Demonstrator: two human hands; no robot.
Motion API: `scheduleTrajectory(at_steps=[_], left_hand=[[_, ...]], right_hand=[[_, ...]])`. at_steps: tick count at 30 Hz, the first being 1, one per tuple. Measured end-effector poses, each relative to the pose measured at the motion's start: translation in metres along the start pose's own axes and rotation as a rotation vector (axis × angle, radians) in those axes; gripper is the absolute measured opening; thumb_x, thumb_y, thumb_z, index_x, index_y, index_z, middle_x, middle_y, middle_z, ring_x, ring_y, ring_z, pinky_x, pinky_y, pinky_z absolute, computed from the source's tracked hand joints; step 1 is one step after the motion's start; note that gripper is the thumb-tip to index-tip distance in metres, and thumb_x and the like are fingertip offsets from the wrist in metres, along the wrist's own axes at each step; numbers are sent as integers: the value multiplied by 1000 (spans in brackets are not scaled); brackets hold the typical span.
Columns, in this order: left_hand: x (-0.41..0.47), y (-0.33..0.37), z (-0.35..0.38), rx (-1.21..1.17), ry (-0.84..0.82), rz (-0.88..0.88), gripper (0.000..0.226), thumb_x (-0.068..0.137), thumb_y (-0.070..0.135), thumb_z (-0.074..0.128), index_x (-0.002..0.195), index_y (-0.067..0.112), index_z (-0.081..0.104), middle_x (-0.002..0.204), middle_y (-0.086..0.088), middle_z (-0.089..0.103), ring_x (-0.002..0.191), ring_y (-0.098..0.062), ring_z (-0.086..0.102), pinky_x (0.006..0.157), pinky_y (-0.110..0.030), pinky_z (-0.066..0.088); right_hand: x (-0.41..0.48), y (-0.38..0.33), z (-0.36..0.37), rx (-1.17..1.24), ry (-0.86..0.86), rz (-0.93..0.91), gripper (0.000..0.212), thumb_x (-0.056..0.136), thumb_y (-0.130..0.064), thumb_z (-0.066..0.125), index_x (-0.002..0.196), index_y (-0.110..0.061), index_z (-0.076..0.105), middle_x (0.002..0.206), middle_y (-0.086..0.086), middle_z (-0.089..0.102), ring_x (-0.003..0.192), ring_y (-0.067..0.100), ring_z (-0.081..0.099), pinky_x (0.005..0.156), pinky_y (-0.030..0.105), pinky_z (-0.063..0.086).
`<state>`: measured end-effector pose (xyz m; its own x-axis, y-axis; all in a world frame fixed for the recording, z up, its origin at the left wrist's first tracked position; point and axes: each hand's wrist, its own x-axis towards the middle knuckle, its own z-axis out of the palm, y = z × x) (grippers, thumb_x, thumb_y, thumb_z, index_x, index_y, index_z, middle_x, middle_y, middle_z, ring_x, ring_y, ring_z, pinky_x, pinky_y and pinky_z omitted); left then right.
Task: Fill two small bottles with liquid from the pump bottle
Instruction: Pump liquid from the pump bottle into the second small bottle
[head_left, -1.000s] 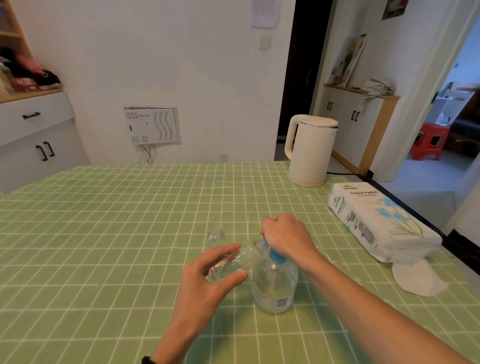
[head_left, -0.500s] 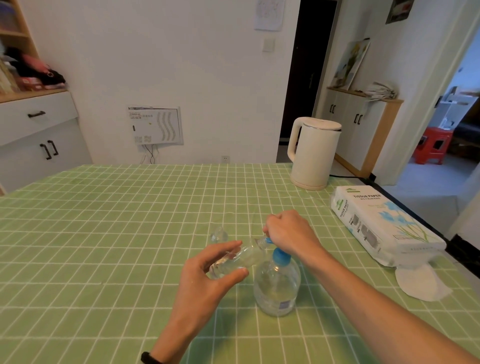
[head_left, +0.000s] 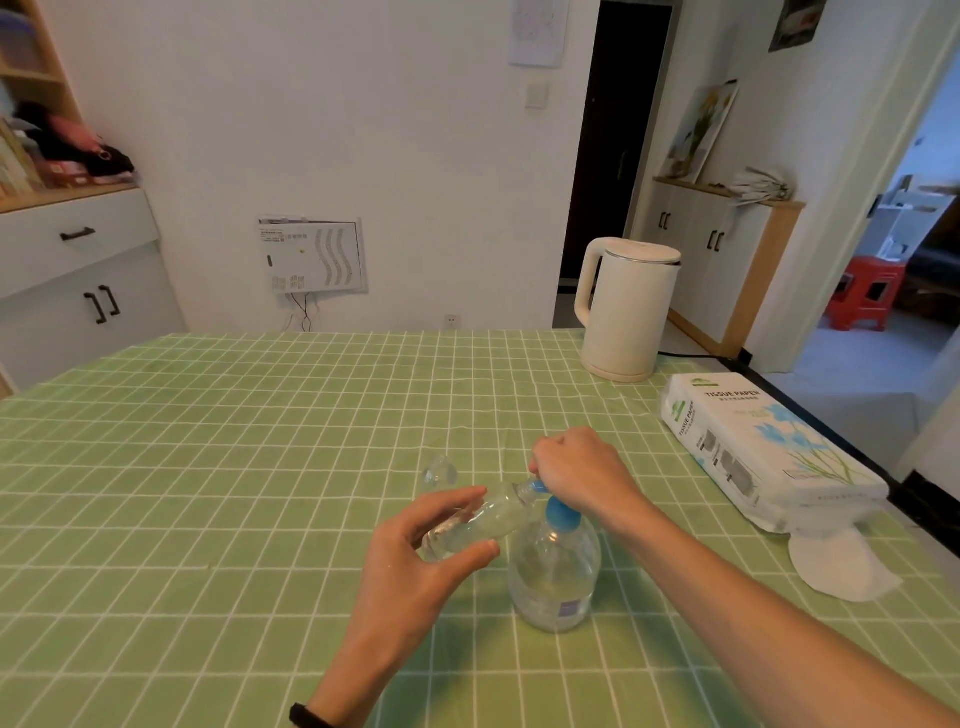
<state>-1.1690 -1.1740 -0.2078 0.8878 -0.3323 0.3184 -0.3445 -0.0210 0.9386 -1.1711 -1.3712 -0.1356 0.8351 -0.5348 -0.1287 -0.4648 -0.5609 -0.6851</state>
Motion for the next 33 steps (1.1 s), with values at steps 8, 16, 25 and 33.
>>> scheduleTrajectory(at_steps=[8, 16, 25, 33], left_hand=[[-2, 3, -3, 15, 10, 0, 53, 74, 8, 94, 114, 39, 80, 111, 21, 80, 111, 2, 73, 95, -10, 52], [-1, -1, 0, 6, 16, 7, 57, 74, 4, 93, 110, 46, 80, 110, 20, 81, 110, 2, 73, 94, -9, 51], [-2, -1, 0, 13, 12, 3, 59, 74, 7, 93, 112, 49, 78, 111, 21, 80, 111, 1, 73, 95, -9, 51], [0, 3, -3, 29, 9, 1, 57, 75, 13, 93, 114, 51, 76, 115, 22, 79, 115, 1, 72, 102, -25, 51]], right_hand=[[1, -4, -5, -37, 5, -25, 34, 99, -30, 48, 80, -7, 63, 76, 8, 69, 68, 22, 54, 70, 37, 46], [-3, 0, 5, -46, 20, 9, 35, 98, -30, 50, 98, -8, 77, 99, 5, 79, 91, 31, 75, 88, 42, 59], [1, 1, 4, -32, 18, 4, 27, 97, -31, 52, 83, -12, 64, 80, 4, 65, 69, 24, 56, 70, 36, 46], [6, -4, -4, -90, -14, -51, 33, 99, -34, 49, 69, -19, 45, 63, -1, 46, 65, 21, 57, 67, 34, 39]])
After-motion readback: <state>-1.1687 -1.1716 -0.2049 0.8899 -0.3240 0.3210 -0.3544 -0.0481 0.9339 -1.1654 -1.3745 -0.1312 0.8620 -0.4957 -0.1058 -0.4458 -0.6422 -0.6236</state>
